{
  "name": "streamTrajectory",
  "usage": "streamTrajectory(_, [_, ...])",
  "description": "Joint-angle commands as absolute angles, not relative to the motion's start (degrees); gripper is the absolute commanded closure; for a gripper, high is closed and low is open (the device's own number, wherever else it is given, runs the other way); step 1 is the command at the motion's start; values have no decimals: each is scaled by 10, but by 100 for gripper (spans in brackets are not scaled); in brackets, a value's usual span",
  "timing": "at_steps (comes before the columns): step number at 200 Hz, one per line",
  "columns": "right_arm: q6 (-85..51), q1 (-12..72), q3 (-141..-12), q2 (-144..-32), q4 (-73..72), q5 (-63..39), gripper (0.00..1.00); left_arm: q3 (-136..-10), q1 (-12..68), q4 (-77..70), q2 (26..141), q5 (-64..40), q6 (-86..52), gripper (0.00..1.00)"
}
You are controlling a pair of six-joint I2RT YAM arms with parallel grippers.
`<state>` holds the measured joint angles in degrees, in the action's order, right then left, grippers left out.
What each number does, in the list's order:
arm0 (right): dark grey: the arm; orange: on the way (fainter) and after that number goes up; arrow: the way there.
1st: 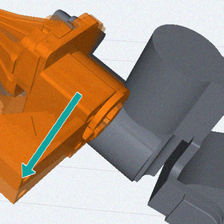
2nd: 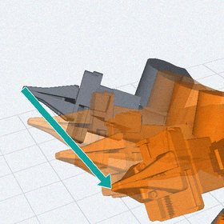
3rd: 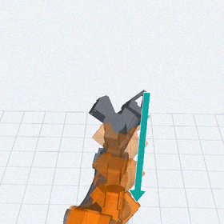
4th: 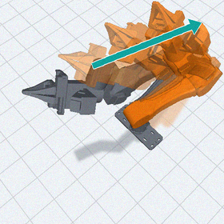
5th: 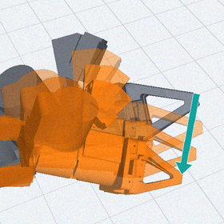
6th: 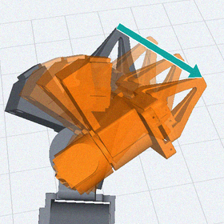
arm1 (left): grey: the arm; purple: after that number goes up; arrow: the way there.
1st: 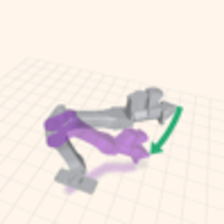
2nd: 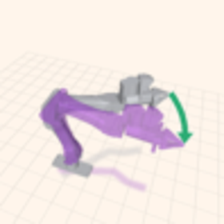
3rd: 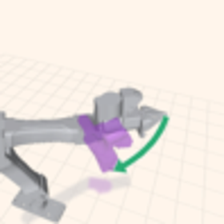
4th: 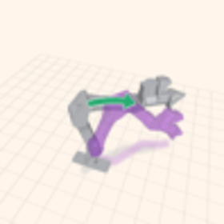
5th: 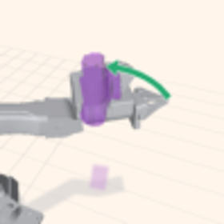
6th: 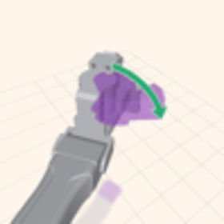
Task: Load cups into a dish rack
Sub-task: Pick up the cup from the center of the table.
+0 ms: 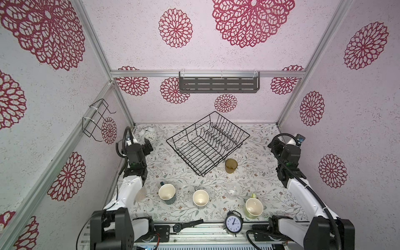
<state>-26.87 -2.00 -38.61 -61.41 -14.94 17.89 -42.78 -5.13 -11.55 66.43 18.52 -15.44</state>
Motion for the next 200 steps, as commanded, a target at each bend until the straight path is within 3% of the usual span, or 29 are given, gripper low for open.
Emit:
streamTrajectory(1, [-355,-22,-396,-572,-39,143,5,-481,-48,118,608,169,-226,3])
streamTrajectory(35, [-371,8,-413,-574,40,21,11,-531,-53,230,541,74,-268,3])
streamTrajectory(57, [-335,45,-431,-613,99,-83,23,-546,-55,315,520,83,-383,3])
streamTrajectory(78, [-320,82,-442,-650,141,-111,28,-549,-61,307,513,-2,-353,3])
streamTrajectory(127, [-300,161,-450,-721,136,-117,31,-579,-36,345,528,-68,-346,3])
streamTrajectory(172, [-320,204,-528,-790,198,-60,33,-575,38,319,536,-20,-339,3])
streamTrajectory(200, [-346,206,-531,-825,194,-34,42,-595,53,325,563,-20,-332,3])
